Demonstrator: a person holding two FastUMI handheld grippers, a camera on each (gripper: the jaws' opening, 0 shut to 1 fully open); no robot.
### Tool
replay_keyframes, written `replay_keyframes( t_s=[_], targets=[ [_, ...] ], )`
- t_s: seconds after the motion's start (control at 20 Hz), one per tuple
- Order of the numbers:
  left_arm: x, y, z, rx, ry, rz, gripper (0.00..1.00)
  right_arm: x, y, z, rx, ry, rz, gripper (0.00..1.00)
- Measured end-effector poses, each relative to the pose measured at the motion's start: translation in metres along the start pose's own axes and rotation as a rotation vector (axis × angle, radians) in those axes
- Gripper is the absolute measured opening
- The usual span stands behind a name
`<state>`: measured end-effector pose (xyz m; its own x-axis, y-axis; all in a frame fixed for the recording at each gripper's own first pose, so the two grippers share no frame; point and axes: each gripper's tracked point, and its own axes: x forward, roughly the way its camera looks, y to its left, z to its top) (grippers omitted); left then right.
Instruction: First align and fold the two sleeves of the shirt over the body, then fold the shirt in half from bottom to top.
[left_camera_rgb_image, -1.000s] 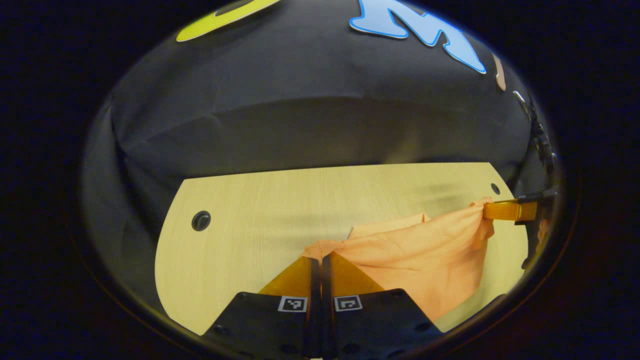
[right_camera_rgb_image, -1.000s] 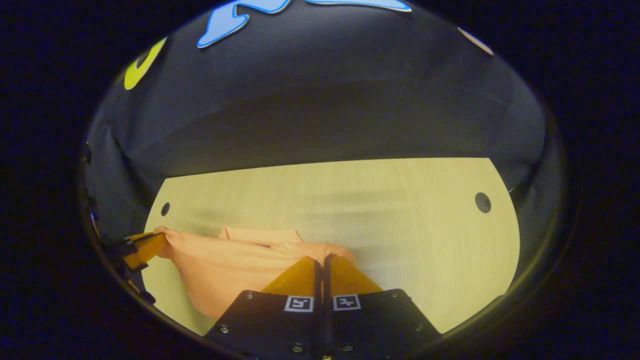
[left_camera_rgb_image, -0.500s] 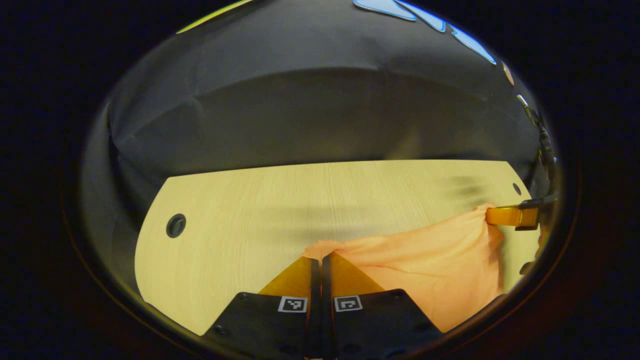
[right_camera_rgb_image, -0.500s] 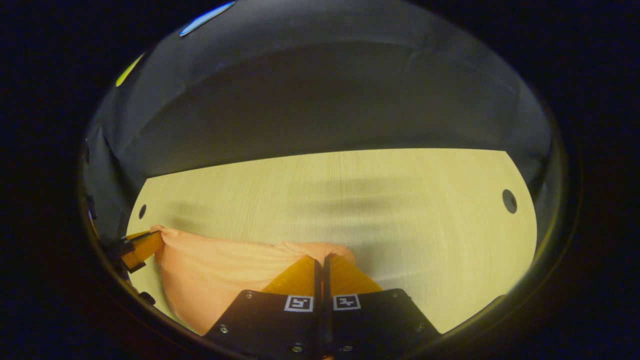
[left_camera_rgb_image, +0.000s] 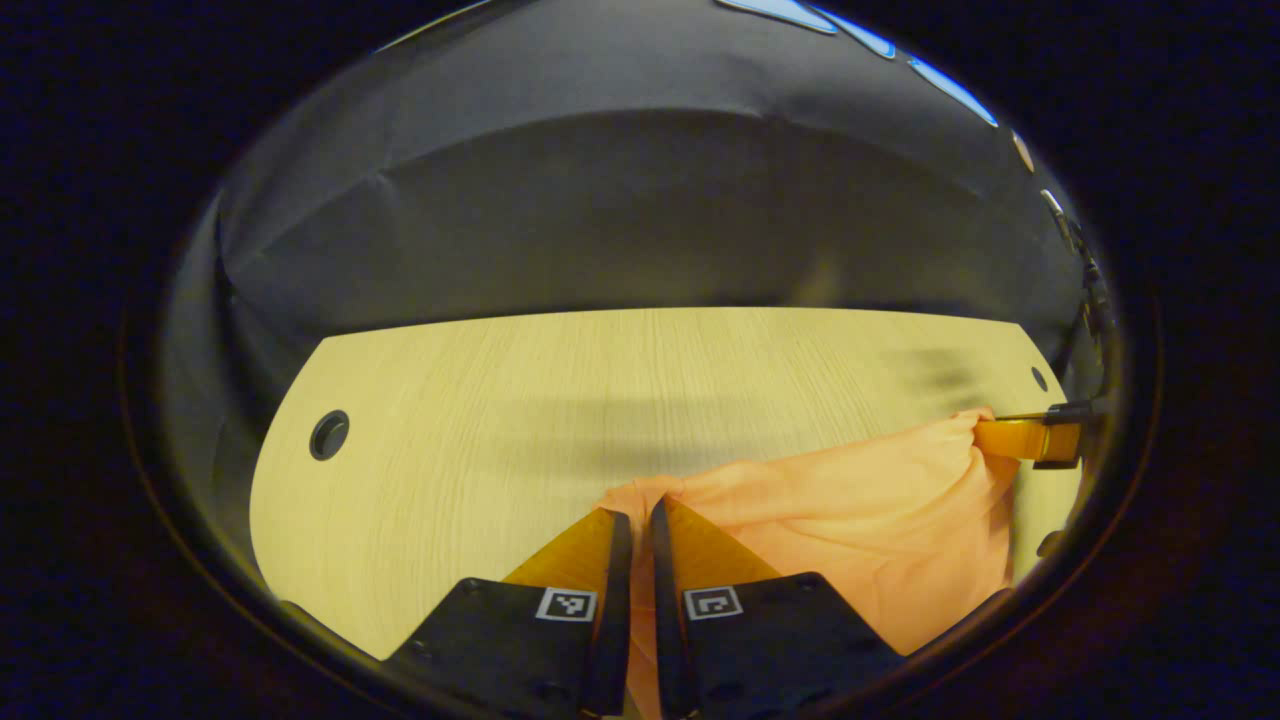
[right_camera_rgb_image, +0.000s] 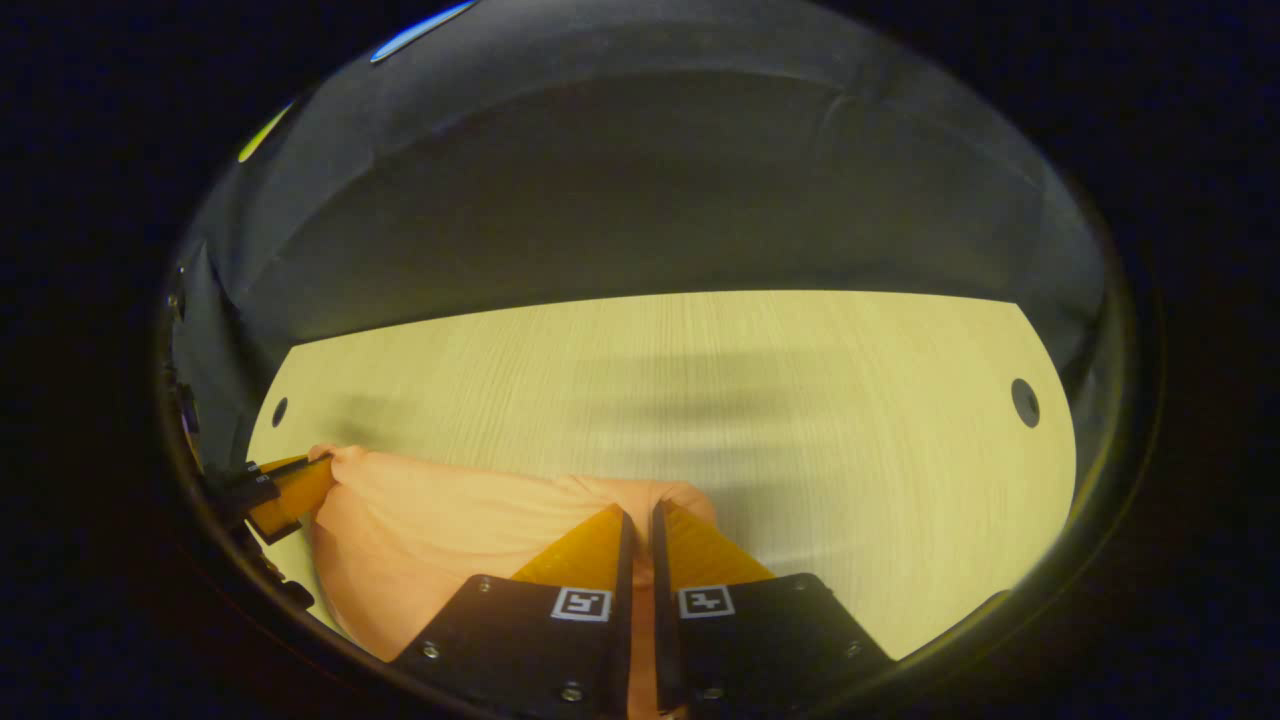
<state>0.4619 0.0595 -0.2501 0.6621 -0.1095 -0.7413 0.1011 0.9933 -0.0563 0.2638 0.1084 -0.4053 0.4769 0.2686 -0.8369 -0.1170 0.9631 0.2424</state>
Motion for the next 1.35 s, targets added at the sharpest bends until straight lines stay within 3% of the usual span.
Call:
replay_keyframes(
  t_s=[0.05, 0.15, 0.55, 0.9, 1.35],
  targets=[
    [-0.008, -0.005, 0.000, -0.009, -0.005, -0.001, 0.38, -0.002, 0.000, 0.000, 0.003, -0.002, -0.005, 0.16],
    [-0.025, -0.001, 0.005, 0.003, -0.030, 0.009, 0.48, -0.011, -0.004, 0.000, 0.010, -0.005, -0.016, 0.21],
    [-0.125, -0.013, 0.019, 0.018, -0.056, -0.012, 0.48, -0.085, 0.005, -0.004, 0.018, -0.034, -0.009, 0.24],
    [-0.269, -0.032, 0.033, 0.002, -0.165, -0.027, 0.48, -0.194, 0.015, -0.005, 0.020, -0.141, 0.020, 0.23],
    [-0.438, -0.044, 0.018, 0.012, -0.320, -0.018, 0.48, -0.339, 0.069, -0.029, -0.028, -0.320, 0.094, 0.23]
  ],
)
